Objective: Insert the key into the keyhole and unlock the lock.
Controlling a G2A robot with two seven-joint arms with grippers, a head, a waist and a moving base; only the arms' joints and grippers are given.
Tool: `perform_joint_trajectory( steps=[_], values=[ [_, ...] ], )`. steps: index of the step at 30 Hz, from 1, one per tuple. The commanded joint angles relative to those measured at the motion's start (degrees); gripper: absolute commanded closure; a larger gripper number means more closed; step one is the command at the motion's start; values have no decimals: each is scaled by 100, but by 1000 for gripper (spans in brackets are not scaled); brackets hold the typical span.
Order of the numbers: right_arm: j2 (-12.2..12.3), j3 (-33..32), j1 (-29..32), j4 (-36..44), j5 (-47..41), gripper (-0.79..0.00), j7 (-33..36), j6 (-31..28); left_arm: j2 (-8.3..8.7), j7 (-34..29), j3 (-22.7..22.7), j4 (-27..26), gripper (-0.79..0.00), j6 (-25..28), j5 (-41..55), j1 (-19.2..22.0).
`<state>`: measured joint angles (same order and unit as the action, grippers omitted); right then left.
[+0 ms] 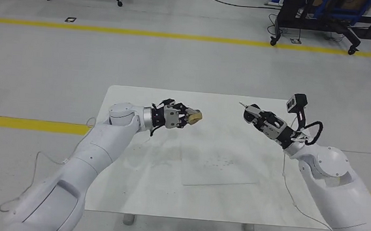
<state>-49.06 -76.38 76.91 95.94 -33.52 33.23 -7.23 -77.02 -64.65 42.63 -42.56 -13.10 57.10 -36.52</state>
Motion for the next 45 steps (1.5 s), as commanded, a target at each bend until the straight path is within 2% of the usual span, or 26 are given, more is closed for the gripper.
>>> perform_joint_trajectory(
  steps=[1,4,6,8,13,19,23,28,39,45],
  values=[
    [0,0,0,0,0,0,0,0,0,0,0,0,0,0,0,0],
    [0,0,0,0,0,0,0,0,5,399,-10,-76,0,-71,-173,-81],
    [-16,113,48,34,323,0,-158,51,-4,796,-24,-130,0,-265,-306,-86],
    [-50,316,56,152,675,0,-430,320,-27,1197,-11,-169,0,-454,-325,-83],
    [-96,614,-17,254,1130,0,-535,1239,-130,2053,-73,-182,0,-1013,-362,-41],
    [-161,742,-33,407,1029,0,-765,2079,-288,2722,-217,-118,0,-1157,-487,-42],
    [-227,908,-22,392,720,0,-727,2358,-369,2826,-262,-35,0,-1091,-551,-29],
    [-326,1147,-110,76,324,0,-455,2311,-400,2642,-224,31,0,-813,-646,-44],
    [-330,1153,-121,56,307,0,-420,2283,-400,2657,-222,17,0,-801,-652,-61],
    [-364,1172,-45,131,386,0,-472,2144,-352,2445,-174,-303,0,-675,-936,-222]
  ],
)
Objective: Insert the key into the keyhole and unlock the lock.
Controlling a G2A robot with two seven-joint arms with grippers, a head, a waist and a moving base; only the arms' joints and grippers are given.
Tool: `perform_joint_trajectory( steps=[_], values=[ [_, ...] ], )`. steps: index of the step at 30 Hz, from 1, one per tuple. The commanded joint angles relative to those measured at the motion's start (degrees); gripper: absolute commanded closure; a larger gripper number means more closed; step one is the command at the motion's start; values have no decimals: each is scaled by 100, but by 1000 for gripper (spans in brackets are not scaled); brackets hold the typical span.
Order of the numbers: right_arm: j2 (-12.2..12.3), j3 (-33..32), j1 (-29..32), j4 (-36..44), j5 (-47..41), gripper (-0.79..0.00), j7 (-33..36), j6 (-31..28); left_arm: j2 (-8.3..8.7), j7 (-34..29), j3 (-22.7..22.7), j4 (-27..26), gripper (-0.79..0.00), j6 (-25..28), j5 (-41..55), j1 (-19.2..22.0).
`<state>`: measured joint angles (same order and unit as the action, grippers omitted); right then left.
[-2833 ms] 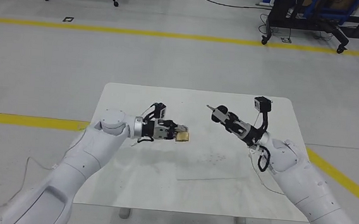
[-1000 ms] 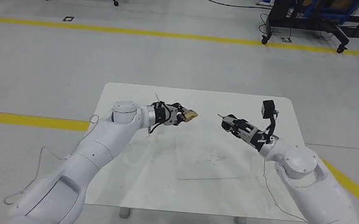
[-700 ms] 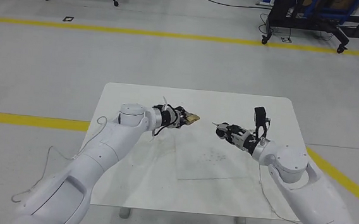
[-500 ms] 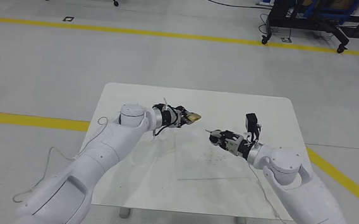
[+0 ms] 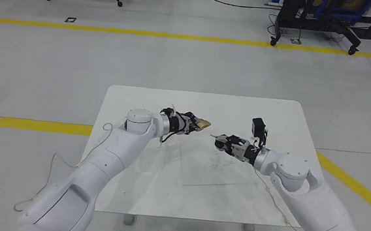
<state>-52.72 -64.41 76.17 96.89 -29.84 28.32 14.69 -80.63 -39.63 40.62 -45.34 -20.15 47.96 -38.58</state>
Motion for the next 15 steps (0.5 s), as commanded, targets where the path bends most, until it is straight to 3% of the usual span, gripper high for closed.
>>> perform_joint_trajectory(
  steps=[1,9,15],
  values=[
    [6,-69,78,84,5,0,44,-109,18,-121,59,-46,0,55,-17,-38],
    [-8,-288,520,513,-35,0,-435,-249,51,-237,126,-186,0,186,-389,-118],
    [-105,-117,482,599,-209,0,-884,69,51,-154,168,-312,0,289,-608,-193]
  ],
)
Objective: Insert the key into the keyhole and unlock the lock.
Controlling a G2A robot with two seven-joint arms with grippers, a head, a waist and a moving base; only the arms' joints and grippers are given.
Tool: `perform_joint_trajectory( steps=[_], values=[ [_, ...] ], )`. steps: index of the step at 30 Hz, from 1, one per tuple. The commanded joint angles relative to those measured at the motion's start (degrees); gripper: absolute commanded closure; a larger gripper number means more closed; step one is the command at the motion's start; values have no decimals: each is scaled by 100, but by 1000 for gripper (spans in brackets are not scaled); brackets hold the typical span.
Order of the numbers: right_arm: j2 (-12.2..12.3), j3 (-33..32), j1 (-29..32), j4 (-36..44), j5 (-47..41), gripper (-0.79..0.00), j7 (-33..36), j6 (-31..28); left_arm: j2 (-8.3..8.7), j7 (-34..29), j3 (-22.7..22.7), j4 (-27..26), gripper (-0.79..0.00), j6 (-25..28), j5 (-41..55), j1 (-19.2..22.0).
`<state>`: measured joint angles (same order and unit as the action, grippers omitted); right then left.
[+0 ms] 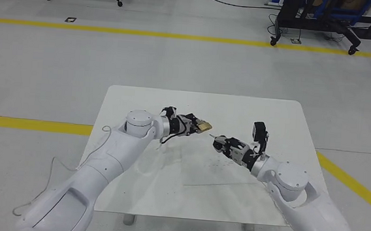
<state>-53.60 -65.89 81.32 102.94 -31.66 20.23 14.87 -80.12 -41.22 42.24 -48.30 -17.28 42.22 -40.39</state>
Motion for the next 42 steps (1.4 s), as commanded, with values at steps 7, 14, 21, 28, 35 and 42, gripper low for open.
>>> perform_joint_trajectory(
  steps=[7,14,21,28,35,42],
  values=[
    [-114,141,-210,-166,-270,0,-139,210,1,-8,71,-98,0,-15,-194,-66],
    [-177,170,-313,-289,-416,0,-74,349,-10,39,148,-153,0,-31,-284,-114],
    [-253,214,-427,-423,-581,0,-98,450,-24,51,219,-193,0,-69,-357,-149],
    [-297,157,-438,-503,-638,0,-132,385,-36,51,273,-220,0,-95,-439,-175],
    [-359,189,-484,-573,-649,0,-228,364,-47,13,322,-236,0,-130,-512,-202],
    [-414,224,-454,-526,-520,0,-476,341,-61,4,361,-248,0,-153,-595,-225]
  ],
)
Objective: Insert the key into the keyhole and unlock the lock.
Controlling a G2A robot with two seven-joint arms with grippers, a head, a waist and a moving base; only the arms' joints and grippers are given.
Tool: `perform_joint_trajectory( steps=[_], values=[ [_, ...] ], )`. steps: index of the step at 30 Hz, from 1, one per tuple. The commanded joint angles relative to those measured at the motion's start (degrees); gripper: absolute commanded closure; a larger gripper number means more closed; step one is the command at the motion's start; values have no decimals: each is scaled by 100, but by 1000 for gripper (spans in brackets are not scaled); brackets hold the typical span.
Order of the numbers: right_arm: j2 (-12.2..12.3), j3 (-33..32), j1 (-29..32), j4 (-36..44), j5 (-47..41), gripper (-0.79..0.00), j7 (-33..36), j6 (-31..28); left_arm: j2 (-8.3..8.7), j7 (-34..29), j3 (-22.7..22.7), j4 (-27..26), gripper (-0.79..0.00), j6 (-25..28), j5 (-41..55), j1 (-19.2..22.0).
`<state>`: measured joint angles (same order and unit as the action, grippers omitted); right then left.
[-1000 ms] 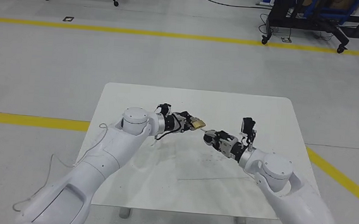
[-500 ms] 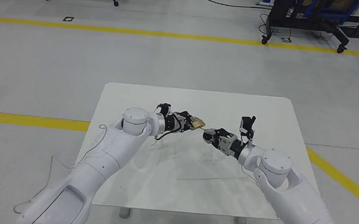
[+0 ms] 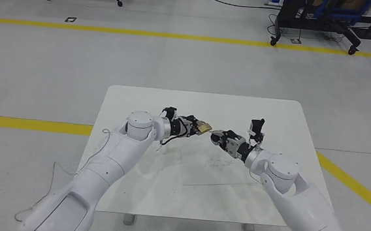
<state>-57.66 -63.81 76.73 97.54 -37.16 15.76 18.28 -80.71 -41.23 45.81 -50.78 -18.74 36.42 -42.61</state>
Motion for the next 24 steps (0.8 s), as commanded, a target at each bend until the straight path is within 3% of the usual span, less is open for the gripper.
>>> perform_joint_trajectory(
  steps=[1,10,24],
  values=[
    [-16,37,12,30,77,0,-70,-5,-5,11,8,0,0,-13,-27,-7],
    [-102,113,116,161,309,0,-617,-127,-33,125,39,-15,0,-46,-149,-26],
    [-253,283,338,461,758,0,-1568,-135,-71,808,147,-283,0,80,-402,-204]
  ],
)
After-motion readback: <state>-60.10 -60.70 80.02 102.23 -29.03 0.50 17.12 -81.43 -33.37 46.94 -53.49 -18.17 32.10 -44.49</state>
